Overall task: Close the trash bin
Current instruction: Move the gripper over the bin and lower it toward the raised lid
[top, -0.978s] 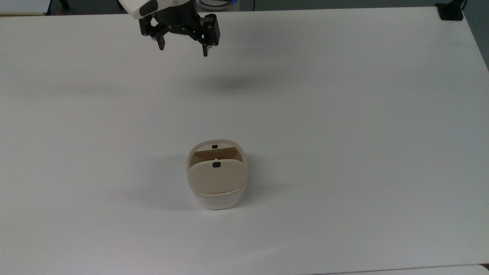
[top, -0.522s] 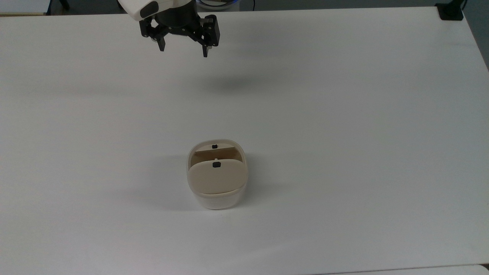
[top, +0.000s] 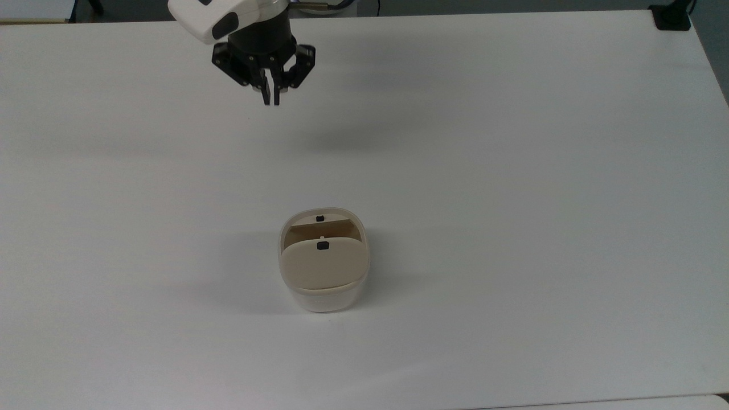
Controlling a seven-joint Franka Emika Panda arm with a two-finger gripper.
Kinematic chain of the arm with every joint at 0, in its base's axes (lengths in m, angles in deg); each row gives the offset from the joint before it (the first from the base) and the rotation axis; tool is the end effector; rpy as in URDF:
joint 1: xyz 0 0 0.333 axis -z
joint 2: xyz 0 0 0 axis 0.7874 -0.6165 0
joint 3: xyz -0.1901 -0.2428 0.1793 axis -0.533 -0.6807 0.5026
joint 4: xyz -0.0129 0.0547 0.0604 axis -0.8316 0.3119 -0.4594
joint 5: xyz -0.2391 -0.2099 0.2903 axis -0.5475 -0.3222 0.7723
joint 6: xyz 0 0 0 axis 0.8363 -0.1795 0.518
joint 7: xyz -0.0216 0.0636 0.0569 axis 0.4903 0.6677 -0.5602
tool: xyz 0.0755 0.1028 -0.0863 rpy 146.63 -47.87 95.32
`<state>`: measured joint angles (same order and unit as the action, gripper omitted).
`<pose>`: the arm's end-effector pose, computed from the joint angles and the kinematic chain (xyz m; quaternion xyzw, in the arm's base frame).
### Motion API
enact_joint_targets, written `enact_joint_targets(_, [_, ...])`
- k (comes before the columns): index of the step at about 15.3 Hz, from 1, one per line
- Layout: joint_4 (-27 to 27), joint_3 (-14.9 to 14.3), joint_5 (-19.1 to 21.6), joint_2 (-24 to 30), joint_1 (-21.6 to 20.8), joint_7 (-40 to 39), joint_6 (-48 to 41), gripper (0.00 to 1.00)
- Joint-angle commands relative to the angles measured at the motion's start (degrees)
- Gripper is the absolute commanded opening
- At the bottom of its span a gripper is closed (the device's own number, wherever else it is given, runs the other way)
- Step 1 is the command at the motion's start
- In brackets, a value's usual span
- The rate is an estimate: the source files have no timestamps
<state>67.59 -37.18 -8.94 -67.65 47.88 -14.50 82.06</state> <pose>0.6602 -0.0102 0.5263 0.9991 0.0126 0.0377 0.0124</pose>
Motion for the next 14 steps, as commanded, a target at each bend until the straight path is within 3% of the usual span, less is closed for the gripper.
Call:
enact_joint_targets(1, [-1.14,0.24,3.70,-2.44,-0.16,-1.27,11.61,0.00])
enact_joint_targets(6, [-7.03,0.77,5.56,-9.21,-1.39,4.24,27.88,0.00])
enact_joint_targets(10, [-16.26,0.86,5.21,-16.42,-2.00,5.58,34.05,0.00])
enact_joint_targets(14, [-17.68,0.77,5.12,-20.20,-3.67,7.51,41.69,0.00])
